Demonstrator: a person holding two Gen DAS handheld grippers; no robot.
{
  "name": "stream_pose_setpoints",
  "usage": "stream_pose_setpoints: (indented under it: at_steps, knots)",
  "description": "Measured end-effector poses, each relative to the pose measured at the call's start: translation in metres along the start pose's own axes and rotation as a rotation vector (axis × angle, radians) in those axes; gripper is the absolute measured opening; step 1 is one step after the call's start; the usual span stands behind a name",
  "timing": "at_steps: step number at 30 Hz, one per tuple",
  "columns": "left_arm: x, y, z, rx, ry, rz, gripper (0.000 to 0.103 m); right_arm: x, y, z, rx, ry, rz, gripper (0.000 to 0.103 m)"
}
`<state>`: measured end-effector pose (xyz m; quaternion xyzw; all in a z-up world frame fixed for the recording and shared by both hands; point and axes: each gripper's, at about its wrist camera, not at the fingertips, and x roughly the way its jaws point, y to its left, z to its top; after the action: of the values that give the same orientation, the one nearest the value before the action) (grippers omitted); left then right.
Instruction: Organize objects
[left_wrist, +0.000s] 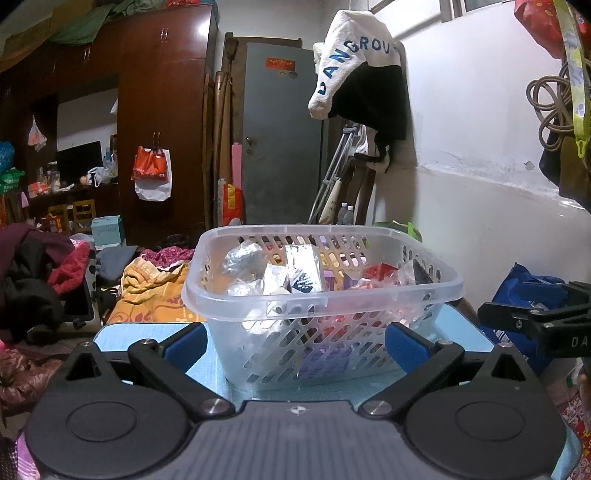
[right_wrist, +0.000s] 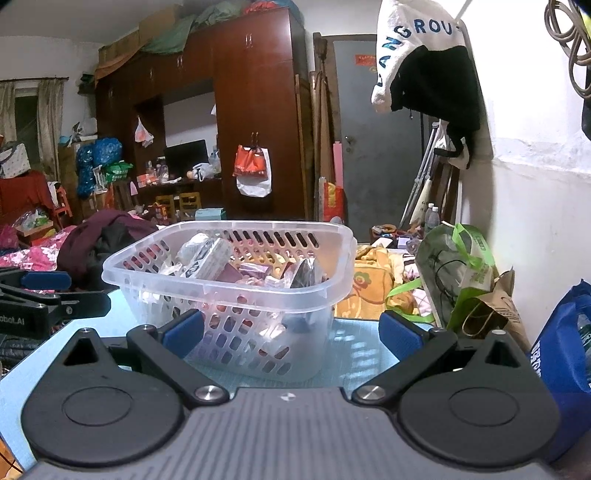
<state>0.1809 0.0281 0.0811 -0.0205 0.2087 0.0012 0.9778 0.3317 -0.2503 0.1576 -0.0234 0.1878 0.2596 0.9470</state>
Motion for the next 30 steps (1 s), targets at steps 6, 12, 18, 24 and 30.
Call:
stream_pose_setpoints:
  at_steps: [6,12,18,24,30]
  knots:
    - [0.0011,-0.0007,0.0002,0.002,-0.001,0.0,0.103,-0.0001,0.0015,0.001,-0.02,-0.001,-0.004,0.103]
    - [0.0028,-0.001,-0.0008,0.004,0.004,0.002,0.103,0.0023,0.001,-0.0005,-0.015,0.012,0.002,0.103]
    - [0.0041,-0.0031,-0.0011,0.004,0.009,0.002,0.103,0.0039,0.0001,-0.0022,-0.016,0.02,-0.002,0.103]
    - [0.0017,-0.0041,-0.0011,0.008,0.002,0.006,0.103,0.0036,0.0006,-0.0027,-0.018,0.022,-0.001,0.103]
    - [0.0024,-0.0041,-0.0015,0.006,0.0,0.005,0.103,0.003,0.0007,-0.0027,-0.019,0.02,-0.001,0.103]
